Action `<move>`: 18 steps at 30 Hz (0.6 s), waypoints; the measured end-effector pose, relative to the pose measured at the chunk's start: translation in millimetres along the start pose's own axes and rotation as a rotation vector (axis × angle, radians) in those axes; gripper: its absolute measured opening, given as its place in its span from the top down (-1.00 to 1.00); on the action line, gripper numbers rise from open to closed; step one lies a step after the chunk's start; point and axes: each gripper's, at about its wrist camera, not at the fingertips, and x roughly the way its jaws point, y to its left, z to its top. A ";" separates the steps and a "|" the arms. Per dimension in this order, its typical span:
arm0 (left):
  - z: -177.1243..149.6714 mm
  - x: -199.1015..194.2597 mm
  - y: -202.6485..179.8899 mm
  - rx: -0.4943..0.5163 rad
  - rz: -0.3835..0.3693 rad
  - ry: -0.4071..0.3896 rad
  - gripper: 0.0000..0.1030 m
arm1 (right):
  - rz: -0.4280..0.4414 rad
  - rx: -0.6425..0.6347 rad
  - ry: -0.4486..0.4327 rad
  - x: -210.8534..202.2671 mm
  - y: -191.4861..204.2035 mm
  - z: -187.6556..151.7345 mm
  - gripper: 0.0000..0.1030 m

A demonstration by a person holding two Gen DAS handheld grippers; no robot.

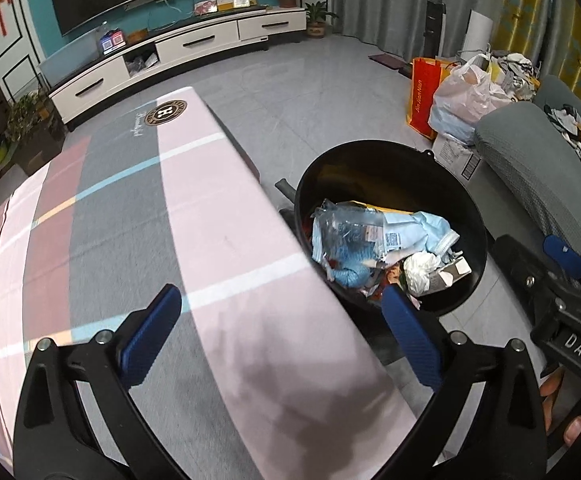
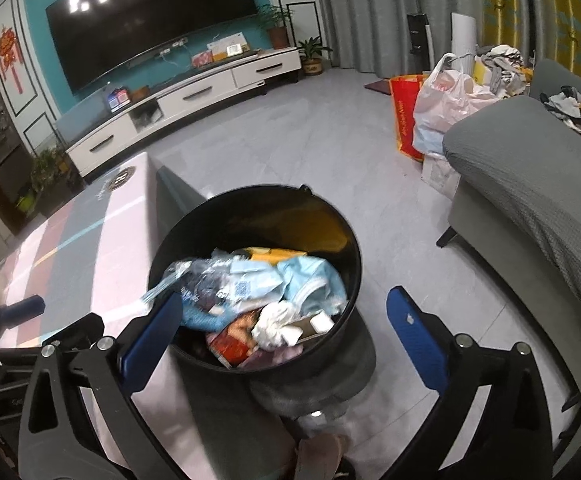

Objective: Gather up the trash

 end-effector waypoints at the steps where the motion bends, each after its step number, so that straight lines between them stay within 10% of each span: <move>1: -2.8 -4.4 2.3 -0.005 -0.009 0.000 -0.94 | 0.009 0.004 0.004 -3.0 1.0 -1.8 -0.94; 18: -27.5 -120.8 24.0 -0.048 0.032 -0.081 -0.94 | -0.027 -0.028 -0.081 -119.5 24.3 -11.4 -0.94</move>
